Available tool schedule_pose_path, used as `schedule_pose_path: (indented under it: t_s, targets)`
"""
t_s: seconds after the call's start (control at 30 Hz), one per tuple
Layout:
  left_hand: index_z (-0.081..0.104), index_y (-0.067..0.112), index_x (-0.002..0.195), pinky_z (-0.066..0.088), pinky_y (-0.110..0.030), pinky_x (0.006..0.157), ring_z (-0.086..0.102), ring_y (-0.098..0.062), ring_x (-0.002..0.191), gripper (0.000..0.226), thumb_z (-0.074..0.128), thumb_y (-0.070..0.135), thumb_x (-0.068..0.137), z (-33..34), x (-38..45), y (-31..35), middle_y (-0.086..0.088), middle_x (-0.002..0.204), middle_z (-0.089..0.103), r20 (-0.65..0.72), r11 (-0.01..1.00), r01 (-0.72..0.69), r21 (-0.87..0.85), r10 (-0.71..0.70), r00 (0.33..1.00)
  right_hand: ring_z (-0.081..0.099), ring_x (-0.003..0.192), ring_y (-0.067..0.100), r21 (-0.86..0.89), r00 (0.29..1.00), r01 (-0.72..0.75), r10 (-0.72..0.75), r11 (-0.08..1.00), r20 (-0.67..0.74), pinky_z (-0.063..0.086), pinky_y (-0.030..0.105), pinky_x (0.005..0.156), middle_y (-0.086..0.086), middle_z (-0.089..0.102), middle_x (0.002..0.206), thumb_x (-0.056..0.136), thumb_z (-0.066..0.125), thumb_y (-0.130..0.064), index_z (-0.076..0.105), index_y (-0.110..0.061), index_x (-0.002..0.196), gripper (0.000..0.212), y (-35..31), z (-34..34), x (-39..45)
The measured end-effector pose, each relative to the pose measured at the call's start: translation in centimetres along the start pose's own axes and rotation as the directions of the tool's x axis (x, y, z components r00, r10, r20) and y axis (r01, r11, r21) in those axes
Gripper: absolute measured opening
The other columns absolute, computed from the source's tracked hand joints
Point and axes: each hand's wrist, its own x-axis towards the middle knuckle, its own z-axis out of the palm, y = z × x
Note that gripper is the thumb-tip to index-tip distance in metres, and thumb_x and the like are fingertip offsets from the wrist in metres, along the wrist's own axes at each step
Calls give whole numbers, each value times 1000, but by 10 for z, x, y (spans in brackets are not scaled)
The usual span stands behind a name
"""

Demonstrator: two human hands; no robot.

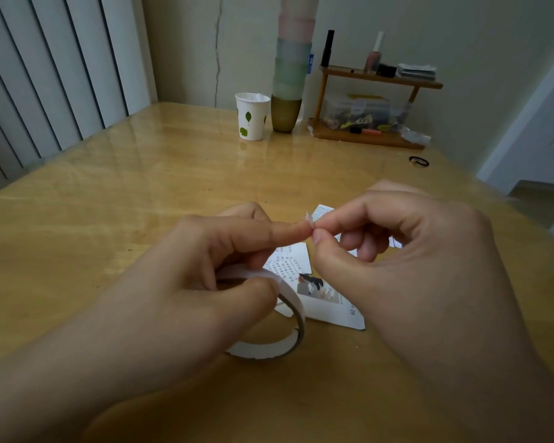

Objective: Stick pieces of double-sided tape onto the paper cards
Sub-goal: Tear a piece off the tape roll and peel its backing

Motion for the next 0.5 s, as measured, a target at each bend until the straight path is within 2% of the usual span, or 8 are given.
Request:
schedule_pose_path:
  t_s: [0.17, 0.33, 0.5]
  targets:
    - [66, 50, 106, 31, -13, 51, 39, -5, 57, 46, 55, 33, 65, 0, 0, 0, 7, 69, 40, 4, 1000, 5, 13, -5, 1000, 53, 62, 14, 2, 1000, -16, 16, 1000, 13, 43, 19, 53, -10, 51, 60, 70, 68, -21, 70, -26, 65, 7, -1, -1, 0]
    - [67, 47, 106, 33, -10, 52, 39, -4, 57, 45, 56, 33, 64, -1, 1, 1, 8, 69, 41, 15, 1000, 15, -18, -15, 1000, 52, 62, 13, -19, 1000, -6, 6, 1000, 8, 43, 18, 53, -11, 49, 60, 71, 68, -22, 69, -25, 65, 7, -1, -1, 0]
    - [69, 44, 103, 34, -12, 53, 37, -20, 59, 43, 60, 33, 63, -1, 1, 1, 8, 69, 40, 28, 996, 41, -79, -39, 999, 51, 63, 12, -33, 1000, -10, 11, 999, 7, 42, 17, 53, -11, 47, 60, 69, 67, -21, 67, -26, 63, 8, -1, -1, 1]
